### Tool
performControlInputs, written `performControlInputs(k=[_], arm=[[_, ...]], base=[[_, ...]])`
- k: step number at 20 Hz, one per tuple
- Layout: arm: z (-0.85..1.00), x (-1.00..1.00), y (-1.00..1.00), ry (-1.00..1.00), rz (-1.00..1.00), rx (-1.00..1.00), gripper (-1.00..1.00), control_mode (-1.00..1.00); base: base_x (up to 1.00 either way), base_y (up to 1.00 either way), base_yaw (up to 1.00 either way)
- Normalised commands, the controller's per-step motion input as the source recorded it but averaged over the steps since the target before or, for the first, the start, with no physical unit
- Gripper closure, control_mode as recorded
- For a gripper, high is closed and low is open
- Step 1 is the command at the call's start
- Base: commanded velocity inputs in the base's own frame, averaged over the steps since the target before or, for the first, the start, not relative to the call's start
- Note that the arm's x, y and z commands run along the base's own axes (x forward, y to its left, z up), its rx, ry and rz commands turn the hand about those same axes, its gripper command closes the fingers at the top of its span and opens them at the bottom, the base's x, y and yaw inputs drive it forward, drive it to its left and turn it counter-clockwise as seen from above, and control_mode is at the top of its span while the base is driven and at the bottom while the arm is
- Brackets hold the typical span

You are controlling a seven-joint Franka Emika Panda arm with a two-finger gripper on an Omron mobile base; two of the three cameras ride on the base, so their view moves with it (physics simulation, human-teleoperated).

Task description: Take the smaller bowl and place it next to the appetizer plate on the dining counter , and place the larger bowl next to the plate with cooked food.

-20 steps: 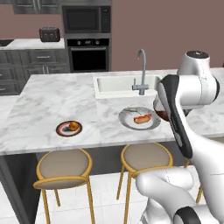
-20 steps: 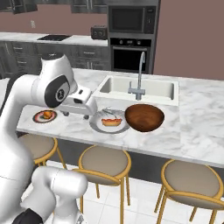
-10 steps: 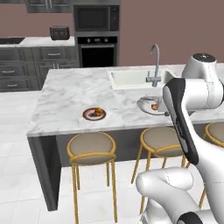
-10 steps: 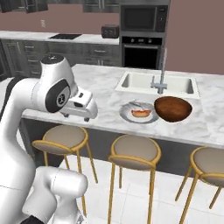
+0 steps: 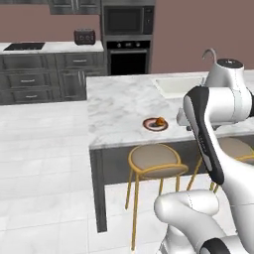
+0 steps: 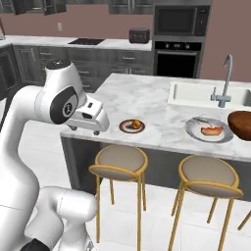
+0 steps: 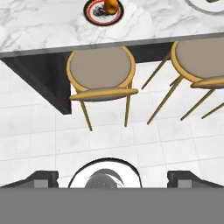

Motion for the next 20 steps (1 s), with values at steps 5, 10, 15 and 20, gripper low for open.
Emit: performControlInputs(k=[5, 10, 15, 20], arm=[[0.0, 0.0, 0.0, 0.0, 0.0, 0.0, -1.0, 1.0], [0.0, 0.0, 0.0, 0.0, 0.0, 0.0, -1.0, 1.0], [0.0, 0.0, 0.0, 0.0, 0.0, 0.0, -1.0, 1.0], [0.0, 0.0, 0.0, 0.0, 0.0, 0.0, -1.0, 1.0]], base=[[0.0, 1.0, -0.06], [0.0, 1.0, -0.04], [0.03, 1.0, -0.05], [0.41, 1.0, -0.1]])
